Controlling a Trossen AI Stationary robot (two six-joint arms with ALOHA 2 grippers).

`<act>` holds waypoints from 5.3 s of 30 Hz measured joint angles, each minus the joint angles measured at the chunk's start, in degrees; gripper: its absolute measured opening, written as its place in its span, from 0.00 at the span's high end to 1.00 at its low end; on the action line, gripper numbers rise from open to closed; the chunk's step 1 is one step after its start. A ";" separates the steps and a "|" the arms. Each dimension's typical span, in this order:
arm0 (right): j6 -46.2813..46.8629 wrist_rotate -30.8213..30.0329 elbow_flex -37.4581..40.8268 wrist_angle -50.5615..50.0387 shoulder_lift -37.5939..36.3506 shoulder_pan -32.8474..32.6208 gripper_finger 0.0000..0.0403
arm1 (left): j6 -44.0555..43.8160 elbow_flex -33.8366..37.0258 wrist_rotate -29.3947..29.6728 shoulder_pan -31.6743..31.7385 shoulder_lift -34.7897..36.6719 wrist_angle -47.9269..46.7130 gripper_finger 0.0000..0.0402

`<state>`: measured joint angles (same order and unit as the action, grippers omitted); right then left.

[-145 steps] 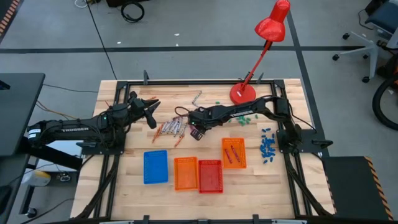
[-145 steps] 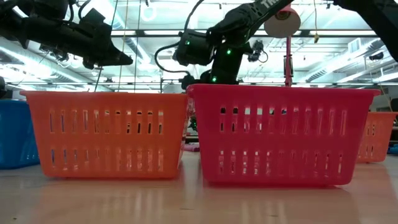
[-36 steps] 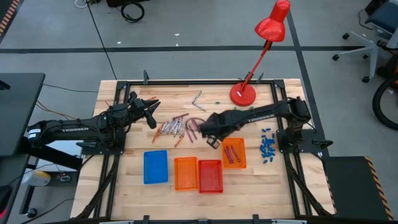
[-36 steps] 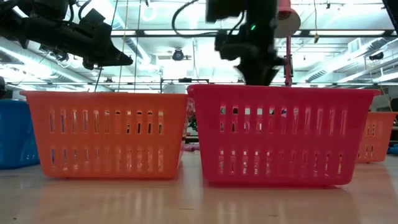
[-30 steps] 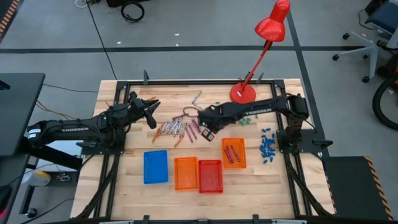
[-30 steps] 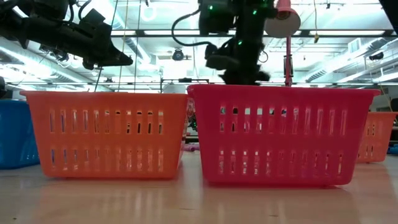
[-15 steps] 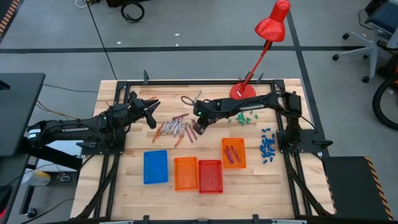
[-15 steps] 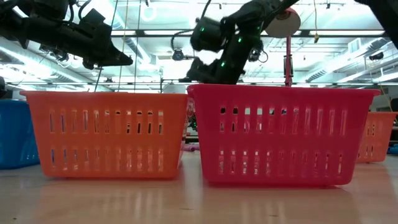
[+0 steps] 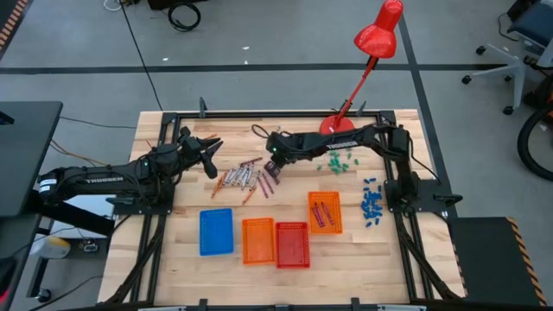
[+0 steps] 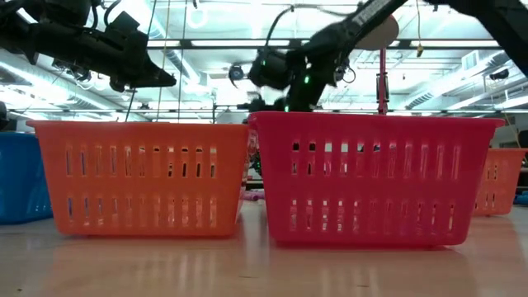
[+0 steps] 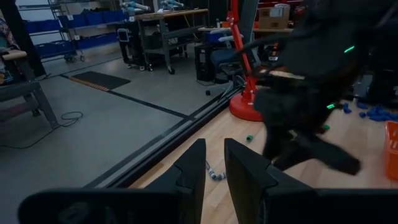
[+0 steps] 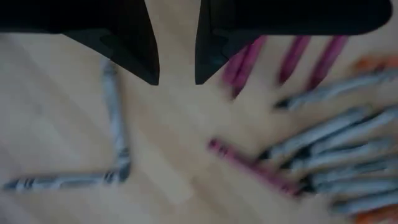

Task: Sort crayons
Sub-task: Put the gray crayon into the red bin

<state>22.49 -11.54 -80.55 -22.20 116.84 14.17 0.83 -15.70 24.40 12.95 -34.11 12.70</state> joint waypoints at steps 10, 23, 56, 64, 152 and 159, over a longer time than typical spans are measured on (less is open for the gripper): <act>-3.53 -0.83 -1.83 1.62 2.16 4.75 0.73 | 0.32 0.00 0.00 0.11 -0.02 -0.04 0.82; -4.26 2.90 -1.95 2.41 5.04 6.78 0.73 | 1.31 0.00 0.00 0.43 0.00 1.23 0.82; -4.33 6.52 -5.67 -10.40 4.77 6.48 0.98 | 1.45 0.00 0.00 0.39 0.00 1.19 0.82; -4.67 6.77 -5.50 -9.28 5.13 6.54 0.86 | 1.45 0.00 0.00 0.39 0.00 1.19 0.82; -4.67 8.18 -34.30 -35.41 19.03 6.60 0.76 | 4.75 0.00 0.00 0.37 0.00 4.23 0.82; -3.40 8.62 -32.57 -35.11 18.92 6.18 0.82 | 4.77 0.01 0.00 0.37 -0.02 4.23 0.82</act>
<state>19.09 -2.92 -113.12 -57.31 135.76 20.35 5.61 -15.69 24.40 13.32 -34.12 16.93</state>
